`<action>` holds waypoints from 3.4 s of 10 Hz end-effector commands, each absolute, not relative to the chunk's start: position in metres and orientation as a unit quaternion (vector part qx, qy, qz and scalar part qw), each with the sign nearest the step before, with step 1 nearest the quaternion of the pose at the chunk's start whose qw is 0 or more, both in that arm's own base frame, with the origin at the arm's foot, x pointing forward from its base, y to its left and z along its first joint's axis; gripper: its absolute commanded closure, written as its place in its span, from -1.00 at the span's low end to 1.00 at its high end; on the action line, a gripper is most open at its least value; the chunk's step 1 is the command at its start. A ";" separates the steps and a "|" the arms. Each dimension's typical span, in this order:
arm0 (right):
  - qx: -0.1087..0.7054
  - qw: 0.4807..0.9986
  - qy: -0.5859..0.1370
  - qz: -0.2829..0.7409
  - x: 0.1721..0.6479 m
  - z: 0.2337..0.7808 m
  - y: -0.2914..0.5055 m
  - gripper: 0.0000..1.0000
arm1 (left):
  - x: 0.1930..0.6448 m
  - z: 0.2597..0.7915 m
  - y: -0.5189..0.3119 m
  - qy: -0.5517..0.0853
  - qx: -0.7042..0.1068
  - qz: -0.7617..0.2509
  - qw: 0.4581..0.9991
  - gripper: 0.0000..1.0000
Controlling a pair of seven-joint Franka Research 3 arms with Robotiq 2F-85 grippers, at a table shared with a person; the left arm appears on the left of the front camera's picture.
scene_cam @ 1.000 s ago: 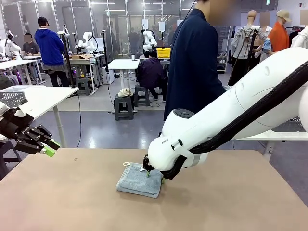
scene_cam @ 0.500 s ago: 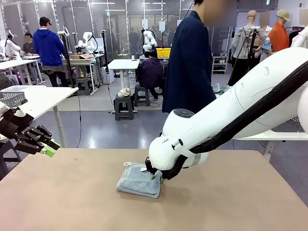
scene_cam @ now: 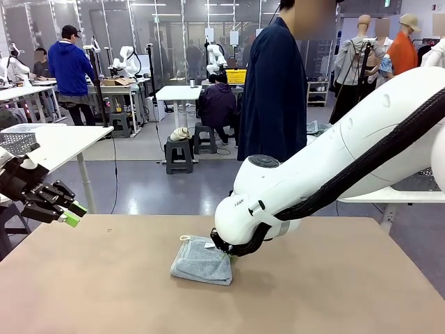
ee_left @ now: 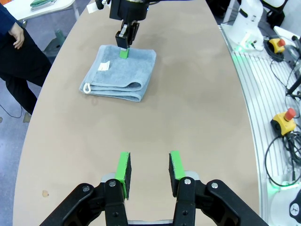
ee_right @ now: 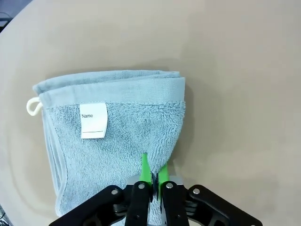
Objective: Fold the towels and place them in the basket.
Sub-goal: Place the folded Towel with hook on the right side of the table.
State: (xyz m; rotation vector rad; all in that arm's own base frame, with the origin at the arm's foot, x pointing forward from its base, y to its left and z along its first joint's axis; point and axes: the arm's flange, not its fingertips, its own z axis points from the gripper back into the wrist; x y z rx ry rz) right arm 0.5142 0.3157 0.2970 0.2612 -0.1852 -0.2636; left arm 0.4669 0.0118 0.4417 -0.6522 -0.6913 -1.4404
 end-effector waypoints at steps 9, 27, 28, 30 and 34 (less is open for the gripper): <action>0.119 0.978 -0.153 -0.072 0.547 0.308 0.225 0.89 | 0.467 0.442 0.012 -0.307 -0.288 -0.634 0.649 0.12; 0.031 0.978 -0.198 -0.062 0.609 0.344 -0.110 0.02 | 0.467 0.442 0.012 -0.307 -0.288 -0.634 0.649 0.12; 0.036 0.976 -0.207 -0.057 0.595 0.371 -0.108 -0.72 | 0.467 0.442 0.012 -0.307 -0.288 -0.634 0.649 0.12; 0.020 0.969 -0.238 -0.066 0.537 0.457 -0.094 -0.72 | 0.467 0.442 0.012 -0.307 -0.288 -0.634 0.649 0.12; 0.025 0.974 -0.199 -0.102 0.417 0.559 -0.073 -0.72 | 0.467 0.442 0.012 -0.307 -0.288 -0.634 0.649 0.12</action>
